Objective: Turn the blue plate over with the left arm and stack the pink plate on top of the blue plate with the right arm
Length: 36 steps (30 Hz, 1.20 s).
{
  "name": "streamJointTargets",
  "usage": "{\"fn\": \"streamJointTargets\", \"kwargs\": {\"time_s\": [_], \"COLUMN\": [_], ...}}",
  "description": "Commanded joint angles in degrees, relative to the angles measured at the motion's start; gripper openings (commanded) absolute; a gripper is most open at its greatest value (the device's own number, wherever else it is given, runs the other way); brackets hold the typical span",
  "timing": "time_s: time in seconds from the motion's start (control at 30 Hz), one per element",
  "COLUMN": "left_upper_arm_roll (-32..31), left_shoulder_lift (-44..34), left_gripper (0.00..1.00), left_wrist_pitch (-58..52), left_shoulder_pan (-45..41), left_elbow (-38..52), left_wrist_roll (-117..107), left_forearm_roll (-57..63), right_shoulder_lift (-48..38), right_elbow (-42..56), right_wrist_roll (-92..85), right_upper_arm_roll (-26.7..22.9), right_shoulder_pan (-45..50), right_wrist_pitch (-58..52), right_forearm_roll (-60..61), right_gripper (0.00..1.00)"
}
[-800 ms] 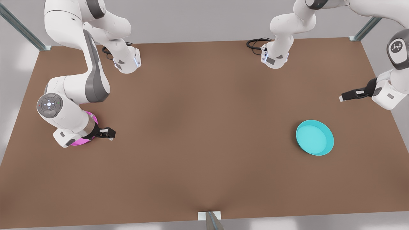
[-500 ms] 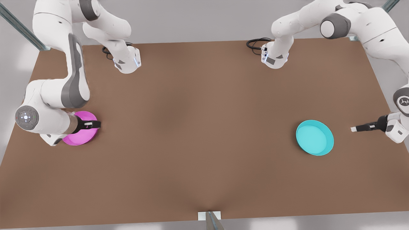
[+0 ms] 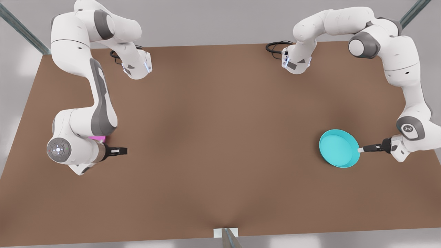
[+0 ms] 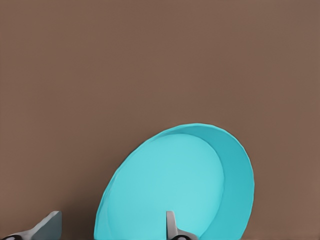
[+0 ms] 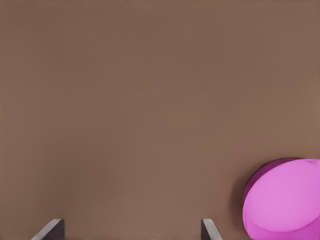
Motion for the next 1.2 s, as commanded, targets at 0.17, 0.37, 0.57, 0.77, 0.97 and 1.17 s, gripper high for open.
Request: {"fn": "streamJointTargets", "kwargs": {"time_s": [0.17,0.37,0.57,0.77,0.97,1.17], "left_upper_arm_roll": [0.0,-0.1,-0.4,-0.4,-0.4,-0.4], "left_shoulder_lift": [0.7,1.4,1.9,2.1,2.9,3.6], "left_gripper": [1.00,1.00,0.73,0.59,0.59,0.58], "left_wrist_pitch": [-0.4,-0.4,-0.1,0.0,0.1,0.7], "left_shoulder_pan": [-0.3,-0.4,-0.4,-0.4,-0.4,-0.4], "left_elbow": [-1.9,-2.3,-2.3,-2.3,-2.2,-2.2], "left_wrist_roll": [3.8,3.6,3.8,3.8,3.8,3.8], "left_forearm_roll": [0.1,0.1,0.2,0.4,0.3,0.4], "right_shoulder_lift": [0.4,0.5,0.7,0.5,0.4,0.4], "right_elbow": [-0.1,-0.4,-0.4,-0.3,-0.4,-0.4], "right_wrist_roll": [1.7,1.8,1.8,2.0,4.5,4.4], "right_upper_arm_roll": [0.1,0.1,0.1,0.1,0.2,0.1], "right_shoulder_pan": [0.3,0.2,0.3,0.7,0.9,1.0], "right_wrist_pitch": [1.0,1.0,1.1,0.9,0.3,0.4], "right_forearm_roll": [0.1,0.1,-0.1,0.3,0.0,-0.4], "right_gripper": [1.00,1.00,1.00,1.00,1.00,1.00]}}
